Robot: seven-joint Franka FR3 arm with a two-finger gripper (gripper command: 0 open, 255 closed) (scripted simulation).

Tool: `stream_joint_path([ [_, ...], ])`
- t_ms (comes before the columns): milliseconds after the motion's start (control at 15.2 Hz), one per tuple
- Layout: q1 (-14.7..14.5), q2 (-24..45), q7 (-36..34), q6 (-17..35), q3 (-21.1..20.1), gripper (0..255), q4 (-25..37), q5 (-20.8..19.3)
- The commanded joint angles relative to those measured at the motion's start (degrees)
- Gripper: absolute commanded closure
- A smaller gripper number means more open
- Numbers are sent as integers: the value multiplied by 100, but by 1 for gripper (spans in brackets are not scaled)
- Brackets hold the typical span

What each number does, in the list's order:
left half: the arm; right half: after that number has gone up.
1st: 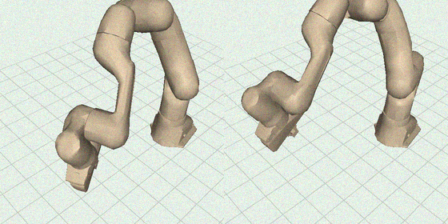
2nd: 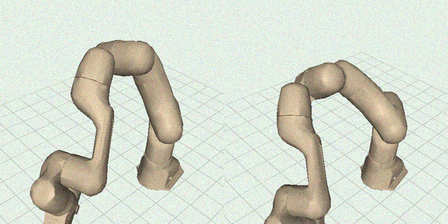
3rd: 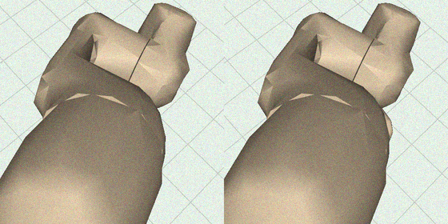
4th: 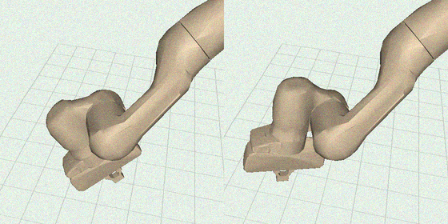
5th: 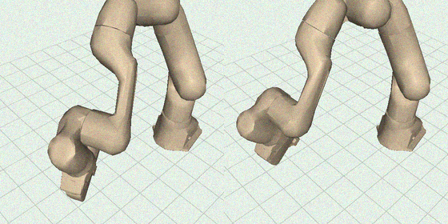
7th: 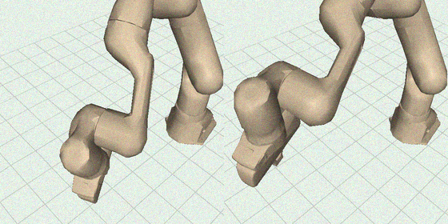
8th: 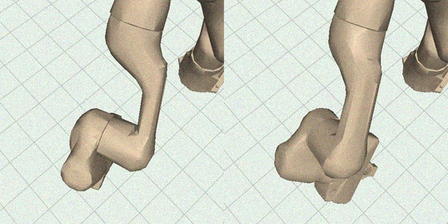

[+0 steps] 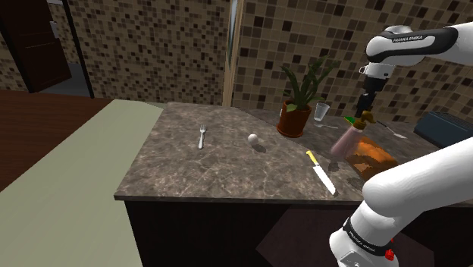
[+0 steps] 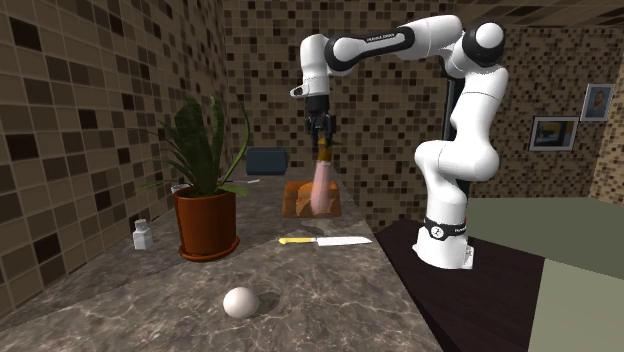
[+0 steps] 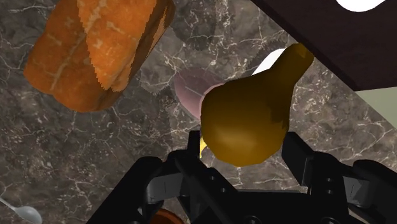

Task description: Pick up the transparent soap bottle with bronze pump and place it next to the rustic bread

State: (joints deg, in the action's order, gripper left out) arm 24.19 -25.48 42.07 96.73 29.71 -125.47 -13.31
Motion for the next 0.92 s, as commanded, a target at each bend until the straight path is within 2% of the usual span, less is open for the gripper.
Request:
stream_joint_path([
  [0, 4, 13, -9, 164, 25, 255, -146, -11],
  [528, 24, 104, -17, 792, 146, 255, -684, -60],
  [858, 24, 112, -17, 829, 153, 255, -714, -63],
])
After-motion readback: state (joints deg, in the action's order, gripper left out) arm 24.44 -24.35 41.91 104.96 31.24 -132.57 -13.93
